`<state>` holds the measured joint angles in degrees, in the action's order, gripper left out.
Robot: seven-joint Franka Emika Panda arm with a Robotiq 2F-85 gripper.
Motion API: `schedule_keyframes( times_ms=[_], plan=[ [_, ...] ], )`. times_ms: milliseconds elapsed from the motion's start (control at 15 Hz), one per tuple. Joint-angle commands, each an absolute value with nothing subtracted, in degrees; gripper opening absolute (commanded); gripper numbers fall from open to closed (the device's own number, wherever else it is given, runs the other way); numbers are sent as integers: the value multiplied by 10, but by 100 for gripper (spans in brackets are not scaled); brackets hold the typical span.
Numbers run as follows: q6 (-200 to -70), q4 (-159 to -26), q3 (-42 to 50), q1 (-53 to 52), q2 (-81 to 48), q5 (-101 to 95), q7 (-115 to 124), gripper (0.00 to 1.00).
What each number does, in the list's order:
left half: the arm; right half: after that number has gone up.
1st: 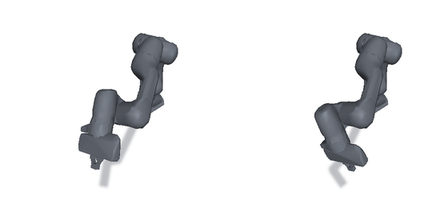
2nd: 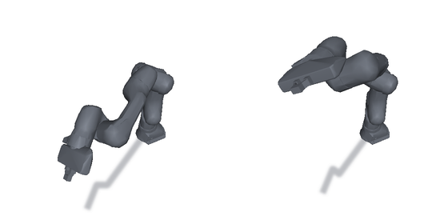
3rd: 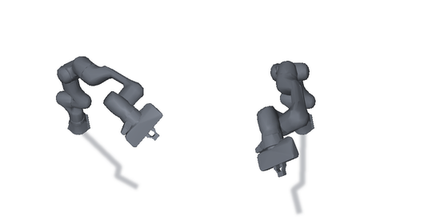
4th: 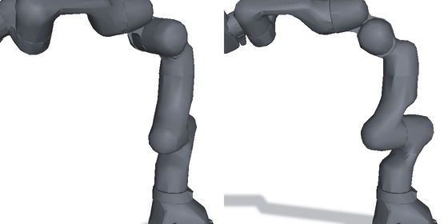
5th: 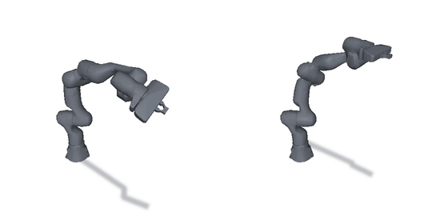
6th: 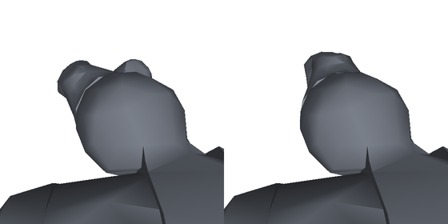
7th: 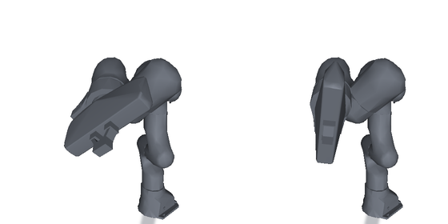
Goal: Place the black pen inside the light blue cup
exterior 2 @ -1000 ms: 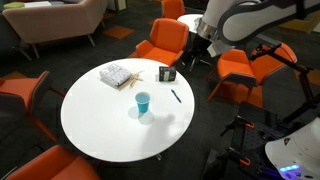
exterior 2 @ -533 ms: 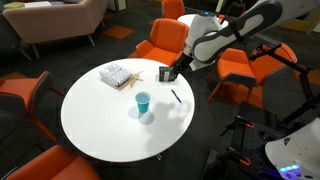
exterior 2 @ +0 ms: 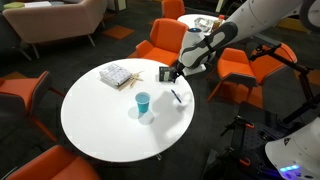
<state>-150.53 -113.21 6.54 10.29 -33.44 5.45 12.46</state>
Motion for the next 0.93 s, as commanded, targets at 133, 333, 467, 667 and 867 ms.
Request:
schedule_keyframes(
  times_ms=[133,333,467,667,867],
  plan=[
    [-1474,-1039,57,120,-424,78,94,100],
    [-1461,-992,54,119,-475,77,97,99],
    [-1455,-966,52,117,-505,78,102,97],
    [-1440,-934,53,115,-538,80,113,88],
    [-1431,-911,56,113,-558,84,118,72]
  ],
)
